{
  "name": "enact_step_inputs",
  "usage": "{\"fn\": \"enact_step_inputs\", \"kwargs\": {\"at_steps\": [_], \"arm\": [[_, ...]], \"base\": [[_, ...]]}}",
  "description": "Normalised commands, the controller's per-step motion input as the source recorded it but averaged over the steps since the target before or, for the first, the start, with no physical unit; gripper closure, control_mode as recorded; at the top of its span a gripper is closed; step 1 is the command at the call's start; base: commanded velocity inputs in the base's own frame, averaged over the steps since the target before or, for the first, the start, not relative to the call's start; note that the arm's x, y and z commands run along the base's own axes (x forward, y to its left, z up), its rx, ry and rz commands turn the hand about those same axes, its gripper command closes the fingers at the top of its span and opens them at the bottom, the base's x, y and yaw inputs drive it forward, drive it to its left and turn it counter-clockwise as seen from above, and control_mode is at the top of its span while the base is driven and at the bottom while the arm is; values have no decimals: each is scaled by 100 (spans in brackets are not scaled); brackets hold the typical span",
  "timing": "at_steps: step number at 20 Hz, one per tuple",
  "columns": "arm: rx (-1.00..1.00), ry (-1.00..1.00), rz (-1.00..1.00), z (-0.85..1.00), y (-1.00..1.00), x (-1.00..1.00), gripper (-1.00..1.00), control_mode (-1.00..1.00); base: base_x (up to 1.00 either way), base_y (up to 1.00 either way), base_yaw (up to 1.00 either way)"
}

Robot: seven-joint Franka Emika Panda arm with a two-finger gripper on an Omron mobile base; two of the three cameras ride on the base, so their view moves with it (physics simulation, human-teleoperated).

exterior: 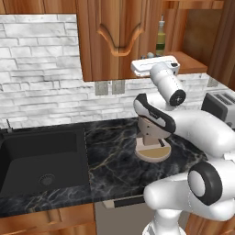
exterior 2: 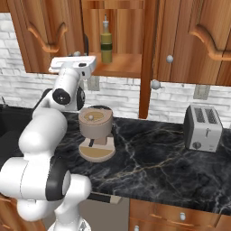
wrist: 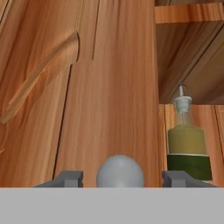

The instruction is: Move the oil and vinegar bottle and syrup bottle from the cabinet to the dining counter.

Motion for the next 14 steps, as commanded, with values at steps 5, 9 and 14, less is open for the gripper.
{"fn": "enact_step_inputs", "kwargs": {"at_steps": [5,9,14], "arm": [[-6,0,-19,7,11,0,100,-100],[-6,0,-21,4,14,0,100,-100],[-3,3,-12,0,12,0,100,-100]], "base": [[0,0,0],[0,0,0],[0,0,0]]}}
